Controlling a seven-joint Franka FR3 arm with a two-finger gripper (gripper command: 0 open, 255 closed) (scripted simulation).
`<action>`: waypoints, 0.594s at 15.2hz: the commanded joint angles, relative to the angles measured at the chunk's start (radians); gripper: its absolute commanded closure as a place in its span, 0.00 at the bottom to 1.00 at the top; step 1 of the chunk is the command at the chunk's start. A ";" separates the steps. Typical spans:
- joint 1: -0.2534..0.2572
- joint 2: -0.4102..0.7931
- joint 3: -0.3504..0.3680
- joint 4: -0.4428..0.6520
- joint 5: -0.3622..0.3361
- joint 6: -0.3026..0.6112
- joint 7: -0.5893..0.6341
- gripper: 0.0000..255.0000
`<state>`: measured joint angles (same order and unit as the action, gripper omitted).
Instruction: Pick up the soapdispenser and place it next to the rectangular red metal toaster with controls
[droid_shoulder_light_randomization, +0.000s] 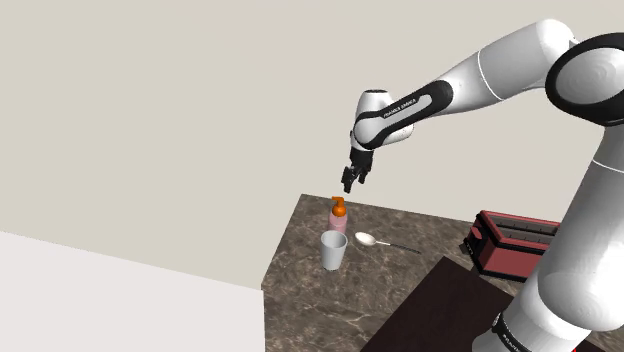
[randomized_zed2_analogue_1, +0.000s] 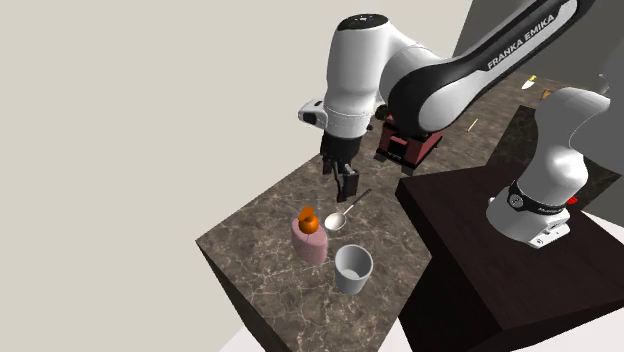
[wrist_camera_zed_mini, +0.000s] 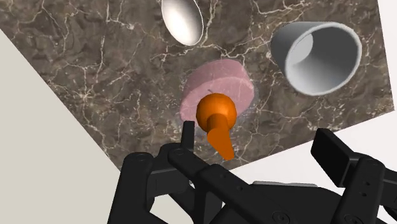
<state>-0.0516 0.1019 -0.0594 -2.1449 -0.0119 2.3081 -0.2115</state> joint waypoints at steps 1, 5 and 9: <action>-0.006 0.080 -0.001 0.051 0.017 0.016 -0.018 0.00; -0.021 0.234 0.003 0.153 0.046 0.043 -0.049 0.00; -0.026 0.300 0.007 0.176 0.055 0.079 -0.057 0.00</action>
<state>-0.0775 0.3895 -0.0533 -1.9685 0.0419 2.3756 -0.2679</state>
